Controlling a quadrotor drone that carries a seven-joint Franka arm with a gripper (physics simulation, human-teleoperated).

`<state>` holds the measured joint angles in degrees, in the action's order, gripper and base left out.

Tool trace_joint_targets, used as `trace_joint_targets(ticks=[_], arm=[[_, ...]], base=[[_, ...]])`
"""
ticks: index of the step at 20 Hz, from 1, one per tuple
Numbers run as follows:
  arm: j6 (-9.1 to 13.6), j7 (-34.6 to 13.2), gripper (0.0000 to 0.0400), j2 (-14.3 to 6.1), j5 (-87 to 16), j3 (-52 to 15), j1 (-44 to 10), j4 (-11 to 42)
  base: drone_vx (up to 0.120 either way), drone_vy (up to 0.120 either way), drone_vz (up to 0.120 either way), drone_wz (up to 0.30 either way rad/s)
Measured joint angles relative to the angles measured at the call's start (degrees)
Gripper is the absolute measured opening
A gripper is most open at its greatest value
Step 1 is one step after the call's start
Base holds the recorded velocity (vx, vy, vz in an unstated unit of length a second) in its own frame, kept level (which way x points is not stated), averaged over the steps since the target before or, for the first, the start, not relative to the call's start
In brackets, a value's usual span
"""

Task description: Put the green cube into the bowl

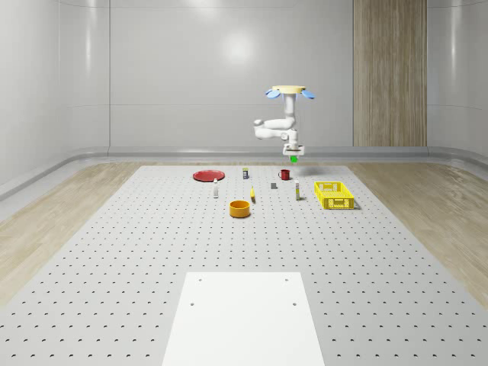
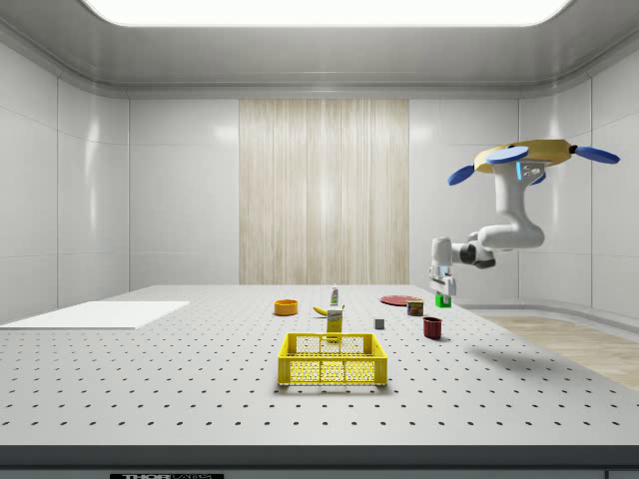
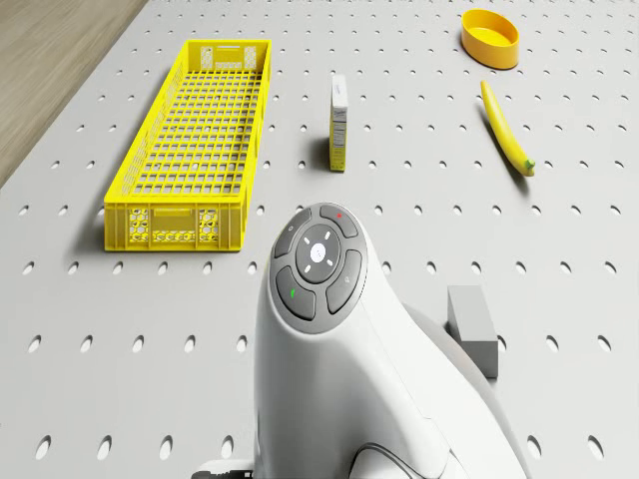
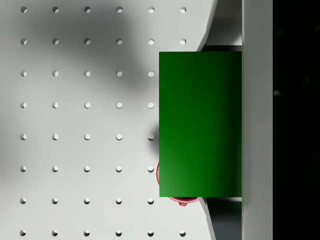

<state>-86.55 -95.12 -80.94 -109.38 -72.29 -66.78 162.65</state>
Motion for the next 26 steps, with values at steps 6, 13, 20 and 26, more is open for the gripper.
trace_joint_targets(ticks=[6, 13, 20, 26], arm=[[-0.5, -0.2, 0.0251, -0.6, 0.3, -0.1, -0.2, 0.0], [-1.1, -0.3, 0.0251, -1.2, 0.5, -0.2, -0.4, -0.1], [-1.6, -0.5, 0.0251, -1.7, 0.8, -0.3, -0.6, -0.1], [-2.0, -0.6, 0.0251, -2.2, 1.0, -0.4, -0.7, -0.1]], base=[[0.12, -0.12, 0.0, 0.0], [0.091, -0.12, 0.0, 0.0], [0.12, -0.12, 0.0, 0.0], [0.12, -0.12, 0.0, 0.0]])
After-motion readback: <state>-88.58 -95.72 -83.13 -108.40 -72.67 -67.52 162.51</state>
